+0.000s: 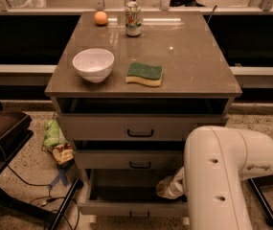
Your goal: Open bottom drawer
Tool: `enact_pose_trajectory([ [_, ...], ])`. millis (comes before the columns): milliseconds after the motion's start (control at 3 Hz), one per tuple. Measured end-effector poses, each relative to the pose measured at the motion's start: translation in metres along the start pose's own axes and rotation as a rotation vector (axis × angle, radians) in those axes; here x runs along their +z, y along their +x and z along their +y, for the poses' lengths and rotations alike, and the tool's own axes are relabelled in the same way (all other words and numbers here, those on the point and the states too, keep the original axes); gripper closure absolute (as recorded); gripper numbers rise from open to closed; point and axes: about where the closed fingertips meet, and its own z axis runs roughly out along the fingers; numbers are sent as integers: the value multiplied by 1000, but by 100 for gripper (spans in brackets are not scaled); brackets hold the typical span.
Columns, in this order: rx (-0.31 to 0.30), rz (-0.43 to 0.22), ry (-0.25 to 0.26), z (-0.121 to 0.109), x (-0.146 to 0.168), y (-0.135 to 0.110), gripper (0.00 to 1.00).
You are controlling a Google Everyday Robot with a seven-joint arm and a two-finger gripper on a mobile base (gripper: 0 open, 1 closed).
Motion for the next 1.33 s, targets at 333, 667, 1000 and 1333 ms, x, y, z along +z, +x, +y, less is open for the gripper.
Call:
enact_pose_trajectory([
  [333,64,-77,-36,31,35,-1,100],
  [667,99,-125,-52,52,48,-2,100],
  [1000,100,-125,-52,52,48,-2,100],
  [1333,169,-151,-92,108,27,-6,100],
])
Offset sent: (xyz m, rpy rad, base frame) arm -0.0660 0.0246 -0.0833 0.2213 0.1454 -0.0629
